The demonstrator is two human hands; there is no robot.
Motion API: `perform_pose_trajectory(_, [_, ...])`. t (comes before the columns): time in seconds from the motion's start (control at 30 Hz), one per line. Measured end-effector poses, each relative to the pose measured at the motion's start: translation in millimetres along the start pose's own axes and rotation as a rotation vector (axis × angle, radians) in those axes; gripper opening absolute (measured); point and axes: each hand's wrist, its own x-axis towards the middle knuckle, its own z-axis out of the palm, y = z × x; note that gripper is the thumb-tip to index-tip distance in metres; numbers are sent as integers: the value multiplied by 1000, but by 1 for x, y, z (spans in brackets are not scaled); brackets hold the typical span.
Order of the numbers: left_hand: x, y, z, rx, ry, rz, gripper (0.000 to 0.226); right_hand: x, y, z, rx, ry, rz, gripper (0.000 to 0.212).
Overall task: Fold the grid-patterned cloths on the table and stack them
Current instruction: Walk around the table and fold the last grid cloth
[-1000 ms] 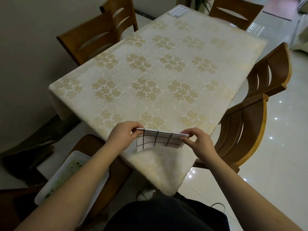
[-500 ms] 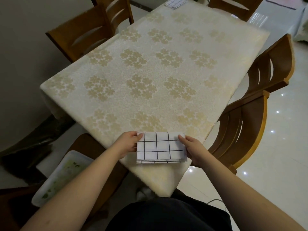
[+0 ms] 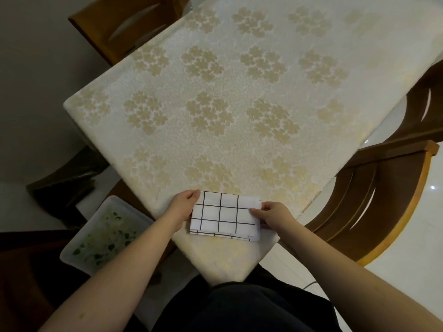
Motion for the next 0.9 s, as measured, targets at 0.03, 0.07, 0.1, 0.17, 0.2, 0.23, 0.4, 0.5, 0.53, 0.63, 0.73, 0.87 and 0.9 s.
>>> perform_pose_trajectory(0.03, [-1,0,0,-10,-12,-2,23,0,0,0,-16,-4,-7,17])
perform_pose_trajectory(0.07, [-3,0,0,-26,-37,-5,23,0,1,-1,-31,-8,-19,12])
perform_pose_trajectory(0.1, [-6,-1,-1,-56,-68,-9,23,0,2,-2,-41,-14,-32,11])
perform_pose_trajectory(0.17, [-13,-7,-3,-115,-132,-27,26,1,5,-5,-10,-32,-39,12])
perform_pose_trajectory(0.2, [-17,-12,-4,-121,-156,-35,30,1,6,-6,19,-43,-33,14])
perform_pose_trajectory(0.23, [-21,-17,-4,-108,-177,-40,33,1,7,-8,48,-53,-26,16])
perform_pose_trajectory(0.4, [-44,-31,3,-121,-148,-54,35,-3,4,-13,195,-138,-32,24])
perform_pose_trajectory(0.5, [-57,-25,6,-241,-134,-43,30,-14,-5,-15,362,-252,-30,24])
perform_pose_trajectory(0.53, [-61,-23,7,-275,-126,-30,29,-18,-7,-15,408,-293,-34,23])
perform_pose_trajectory(0.63, [-71,-15,8,-346,-105,18,29,-30,-12,-16,419,-314,-74,24])
perform_pose_trajectory(0.73, [-82,-8,7,-308,-94,71,25,-44,-12,-13,310,-201,-155,26])
perform_pose_trajectory(0.87, [-98,-7,3,-156,-85,197,30,-70,-11,-12,243,-84,-242,21])
perform_pose_trajectory(0.9, [-103,-8,2,-122,-80,225,30,-78,-10,-11,245,-71,-250,20])
